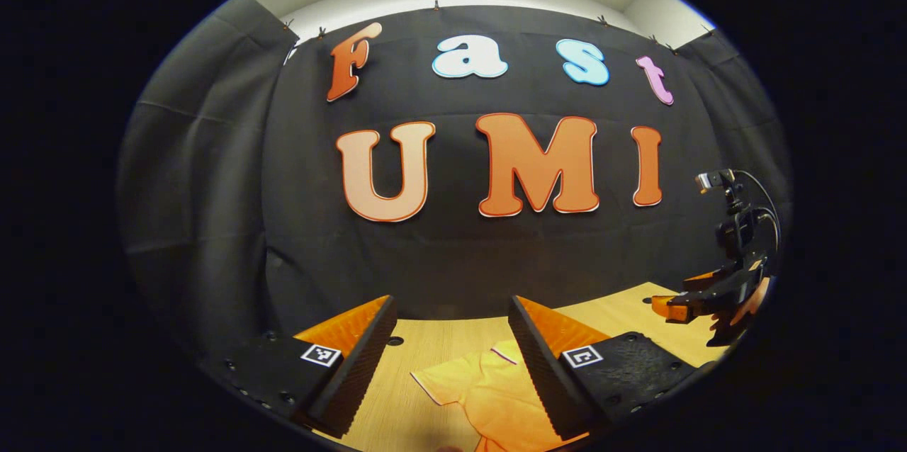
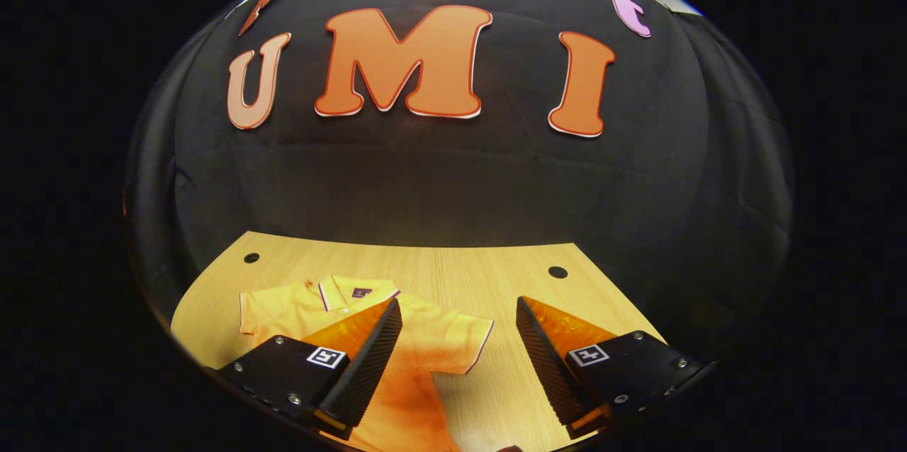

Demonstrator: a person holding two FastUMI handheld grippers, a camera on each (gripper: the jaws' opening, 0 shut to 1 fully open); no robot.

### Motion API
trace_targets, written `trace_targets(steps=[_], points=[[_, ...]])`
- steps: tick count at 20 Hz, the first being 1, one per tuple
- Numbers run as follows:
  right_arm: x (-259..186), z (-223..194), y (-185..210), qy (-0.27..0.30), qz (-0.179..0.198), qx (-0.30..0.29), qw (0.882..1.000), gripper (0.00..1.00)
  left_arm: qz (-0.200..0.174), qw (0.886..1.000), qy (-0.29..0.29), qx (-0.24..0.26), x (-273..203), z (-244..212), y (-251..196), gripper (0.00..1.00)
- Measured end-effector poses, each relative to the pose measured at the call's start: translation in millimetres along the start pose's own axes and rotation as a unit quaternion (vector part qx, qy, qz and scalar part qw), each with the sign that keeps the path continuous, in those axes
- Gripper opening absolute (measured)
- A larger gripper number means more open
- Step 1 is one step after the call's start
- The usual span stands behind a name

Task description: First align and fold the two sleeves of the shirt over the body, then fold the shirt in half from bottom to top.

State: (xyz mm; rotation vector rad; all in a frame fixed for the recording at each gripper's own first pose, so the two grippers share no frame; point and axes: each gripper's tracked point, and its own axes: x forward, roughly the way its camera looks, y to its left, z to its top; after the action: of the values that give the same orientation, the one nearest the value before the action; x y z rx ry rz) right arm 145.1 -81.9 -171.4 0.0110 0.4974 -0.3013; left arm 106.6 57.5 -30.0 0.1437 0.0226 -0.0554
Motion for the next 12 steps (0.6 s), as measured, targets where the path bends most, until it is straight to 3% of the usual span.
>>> trace_targets(steps=[6,12], points=[[58.7,-42.0,-12.1,0.095,0.018,0.012,0.995,0.96,0.043,0.999,0.017,0.007,-6.1,-6.7,3.3,0.98],[105.1,-84.0,-13.3,0.2,0.045,0.015,0.979,0.89,0.083,0.995,0.047,0.015,-23.7,-23.9,4.7,0.96]])
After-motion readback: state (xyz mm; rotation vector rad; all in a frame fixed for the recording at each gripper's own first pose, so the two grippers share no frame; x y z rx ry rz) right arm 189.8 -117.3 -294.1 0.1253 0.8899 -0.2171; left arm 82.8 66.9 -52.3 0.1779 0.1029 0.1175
